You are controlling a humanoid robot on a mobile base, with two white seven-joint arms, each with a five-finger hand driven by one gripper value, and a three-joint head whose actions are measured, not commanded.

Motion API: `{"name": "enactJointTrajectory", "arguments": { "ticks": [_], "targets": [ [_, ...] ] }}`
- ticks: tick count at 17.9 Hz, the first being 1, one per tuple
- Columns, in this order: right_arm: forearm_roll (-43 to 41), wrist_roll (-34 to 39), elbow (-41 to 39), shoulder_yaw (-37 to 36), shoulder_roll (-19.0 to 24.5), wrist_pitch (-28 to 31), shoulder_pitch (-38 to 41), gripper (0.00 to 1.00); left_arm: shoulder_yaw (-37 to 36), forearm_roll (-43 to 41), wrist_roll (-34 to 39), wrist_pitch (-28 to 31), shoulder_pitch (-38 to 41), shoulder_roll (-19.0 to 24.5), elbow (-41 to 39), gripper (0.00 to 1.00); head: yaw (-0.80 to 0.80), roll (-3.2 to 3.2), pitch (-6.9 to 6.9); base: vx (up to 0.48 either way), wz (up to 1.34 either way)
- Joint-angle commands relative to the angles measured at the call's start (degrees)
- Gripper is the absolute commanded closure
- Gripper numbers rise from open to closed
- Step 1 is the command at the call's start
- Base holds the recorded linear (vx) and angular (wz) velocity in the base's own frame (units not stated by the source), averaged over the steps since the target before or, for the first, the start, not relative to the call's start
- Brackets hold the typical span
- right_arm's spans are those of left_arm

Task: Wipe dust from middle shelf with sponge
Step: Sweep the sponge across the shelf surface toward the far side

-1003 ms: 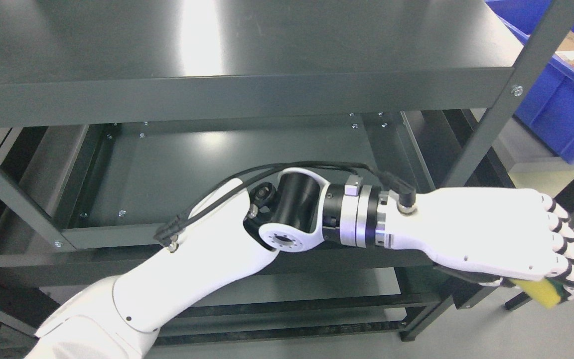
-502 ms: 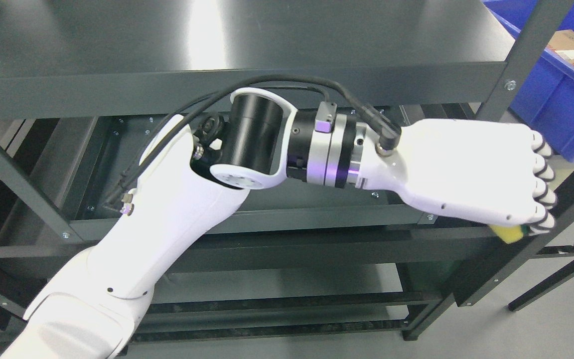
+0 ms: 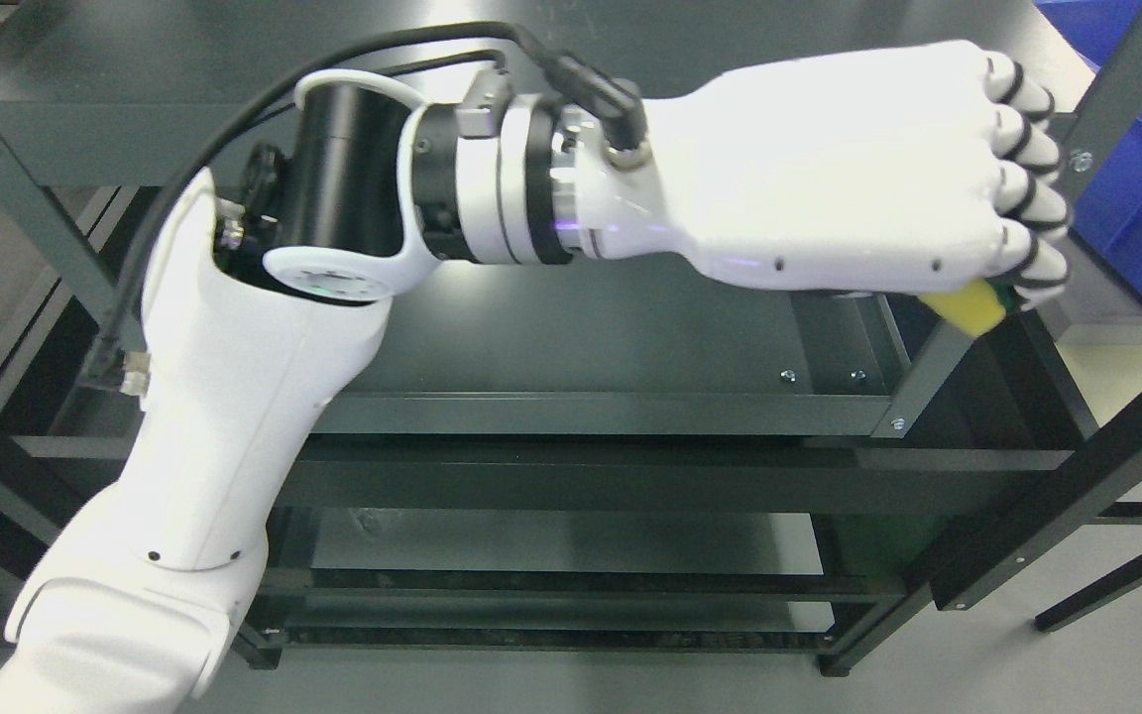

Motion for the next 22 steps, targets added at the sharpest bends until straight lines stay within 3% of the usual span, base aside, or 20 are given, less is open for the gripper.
{"name": "enactJointTrajectory", "arguments": {
  "ticks": [1,6,12,17,19,22],
  "targets": [
    [0.0,0.0,-1.0,0.1,-1.0,0.0,0.0,0.00,12.8,10.1,0.0,0.1,-0.2,16.2,-2.3,1.00,0.00,0.00,0.00,-0.042,0.18],
    [0.0,0.0,-1.0,0.0,-1.0,0.0,0.0,0.00,15.9,21.6,0.2,0.1,1.9,33.4,-2.0,1.00,0.00,0.00,0.00,0.003,0.01],
    [0.0,0.0,-1.0,0.0,-1.0,0.0,0.0,0.00,20.8,37.7,0.2,0.1,14.6,52.7,-1.4,0.99,0.00,0.00,0.00,0.005,-0.02],
    [0.0,0.0,-1.0,0.1,-1.0,0.0,0.0,0.00,27.3,39.9,0.2,0.1,29.4,61.3,6.6,0.98,0.00,0.00,0.00,0.000,0.00],
    [0.0,0.0,-1.0,0.0,-1.0,0.0,0.0,0.00,28.9,39.8,0.2,0.1,34.6,62.4,10.0,0.98,0.00,0.00,0.00,0.000,0.00],
    [0.0,0.0,-1.0,0.0,-1.0,0.0,0.0,0.00,30.9,39.7,0.2,0.1,36.3,62.1,10.3,0.99,0.00,0.00,0.00,0.000,0.00]
  ]
}}
